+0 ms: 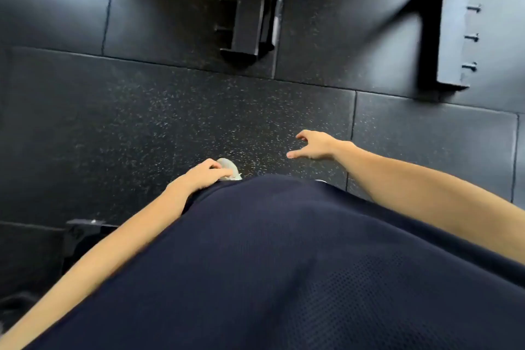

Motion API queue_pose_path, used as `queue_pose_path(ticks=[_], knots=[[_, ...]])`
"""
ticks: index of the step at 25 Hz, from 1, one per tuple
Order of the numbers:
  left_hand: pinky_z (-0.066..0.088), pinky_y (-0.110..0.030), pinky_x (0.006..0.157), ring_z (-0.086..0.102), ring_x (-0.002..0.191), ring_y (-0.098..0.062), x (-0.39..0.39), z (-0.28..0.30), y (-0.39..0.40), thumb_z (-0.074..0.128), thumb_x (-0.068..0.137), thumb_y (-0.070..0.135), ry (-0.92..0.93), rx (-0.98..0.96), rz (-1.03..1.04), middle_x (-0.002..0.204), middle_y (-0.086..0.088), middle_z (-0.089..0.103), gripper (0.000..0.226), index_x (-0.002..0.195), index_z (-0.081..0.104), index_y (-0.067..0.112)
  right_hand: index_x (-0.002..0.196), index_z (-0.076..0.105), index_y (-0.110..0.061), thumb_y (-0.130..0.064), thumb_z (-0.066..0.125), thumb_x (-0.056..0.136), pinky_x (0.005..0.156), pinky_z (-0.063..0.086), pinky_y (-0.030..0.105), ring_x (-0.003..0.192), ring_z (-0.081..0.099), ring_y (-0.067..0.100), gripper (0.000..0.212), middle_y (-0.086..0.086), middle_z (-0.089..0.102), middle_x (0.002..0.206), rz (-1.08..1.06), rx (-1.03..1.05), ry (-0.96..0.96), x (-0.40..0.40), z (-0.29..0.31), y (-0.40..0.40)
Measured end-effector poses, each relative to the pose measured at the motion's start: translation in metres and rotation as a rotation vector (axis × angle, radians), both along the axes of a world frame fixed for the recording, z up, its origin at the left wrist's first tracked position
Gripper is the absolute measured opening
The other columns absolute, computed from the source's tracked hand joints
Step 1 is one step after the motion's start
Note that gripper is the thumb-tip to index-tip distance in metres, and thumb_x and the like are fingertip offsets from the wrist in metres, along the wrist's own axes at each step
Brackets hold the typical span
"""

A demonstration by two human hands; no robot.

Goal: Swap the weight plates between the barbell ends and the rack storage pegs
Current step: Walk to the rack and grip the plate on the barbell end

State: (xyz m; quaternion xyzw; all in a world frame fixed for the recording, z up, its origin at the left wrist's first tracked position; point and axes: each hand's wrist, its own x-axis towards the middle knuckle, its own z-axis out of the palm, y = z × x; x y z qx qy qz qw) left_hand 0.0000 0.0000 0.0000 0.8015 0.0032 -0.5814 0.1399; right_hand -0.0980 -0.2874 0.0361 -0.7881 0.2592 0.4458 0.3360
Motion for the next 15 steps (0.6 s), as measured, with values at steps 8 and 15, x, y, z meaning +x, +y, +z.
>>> queue_pose_path(ticks=[8,15], knots=[[0.038,-0.044,0.105,0.047,0.118,-0.020,0.116,0.006,0.171,0.065,0.074,0.065,-0.036,-0.005,0.296,0.137,0.001,0.049,0.068,0.130,0.050,0.030,0.143,0.038,-0.019,-0.059,0.069,0.076,0.111,0.034,0.039,0.134,0.043,0.025,0.084,0.005,0.045,0.147,0.284,0.035,-0.025,0.179,-0.018,0.165],[0.042,-0.038,0.099,0.053,0.107,-0.017,0.186,0.002,0.237,0.066,0.076,0.062,-0.011,-0.086,0.524,0.116,0.004,0.056,0.053,0.115,0.051,0.030,0.141,0.040,-0.020,-0.066,0.064,0.073,0.111,0.035,0.043,0.133,0.044,0.024,0.086,0.002,0.044,0.148,0.535,0.020,-0.035,0.323,-0.030,0.244]])
